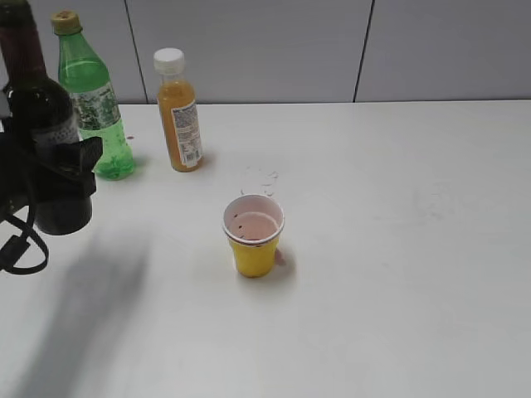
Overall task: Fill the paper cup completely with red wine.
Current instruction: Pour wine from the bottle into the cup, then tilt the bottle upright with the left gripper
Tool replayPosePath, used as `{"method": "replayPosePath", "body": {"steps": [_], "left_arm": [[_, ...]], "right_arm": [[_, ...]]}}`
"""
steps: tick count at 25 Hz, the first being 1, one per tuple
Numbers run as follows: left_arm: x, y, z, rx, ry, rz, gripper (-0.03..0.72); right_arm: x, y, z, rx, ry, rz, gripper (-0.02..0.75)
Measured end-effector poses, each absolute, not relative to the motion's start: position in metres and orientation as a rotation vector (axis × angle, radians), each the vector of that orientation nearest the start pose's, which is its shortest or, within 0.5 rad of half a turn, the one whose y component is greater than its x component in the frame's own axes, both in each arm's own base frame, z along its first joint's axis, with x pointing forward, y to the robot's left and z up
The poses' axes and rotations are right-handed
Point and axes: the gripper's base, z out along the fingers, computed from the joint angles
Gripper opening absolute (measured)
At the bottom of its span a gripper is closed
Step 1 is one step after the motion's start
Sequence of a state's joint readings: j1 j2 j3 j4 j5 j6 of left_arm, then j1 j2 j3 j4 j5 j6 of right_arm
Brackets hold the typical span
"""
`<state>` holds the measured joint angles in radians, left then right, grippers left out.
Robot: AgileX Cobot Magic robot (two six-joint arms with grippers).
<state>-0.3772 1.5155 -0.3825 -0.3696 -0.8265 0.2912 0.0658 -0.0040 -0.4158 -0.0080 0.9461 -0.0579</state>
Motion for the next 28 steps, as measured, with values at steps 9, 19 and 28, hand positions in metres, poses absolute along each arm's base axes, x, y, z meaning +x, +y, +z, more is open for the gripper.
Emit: {"method": "replayPosePath", "body": {"steps": [9, 19, 28], "left_arm": [[0.237, -0.081, 0.179, 0.227, 1.809, 0.084, 0.555], [0.229, -0.099, 0.181, 0.451, 1.743, 0.241, 0.555], [0.229, -0.11, 0.168, 0.623, 1.735, 0.467, 0.554]], "right_arm": [[0.008, 0.0, 0.263, -0.126, 2.006, -0.005, 0.589], [0.008, 0.0, 0.263, -0.125, 2.006, -0.005, 0.589], [0.008, 0.0, 0.263, -0.126, 2.006, -0.005, 0.589]]}}
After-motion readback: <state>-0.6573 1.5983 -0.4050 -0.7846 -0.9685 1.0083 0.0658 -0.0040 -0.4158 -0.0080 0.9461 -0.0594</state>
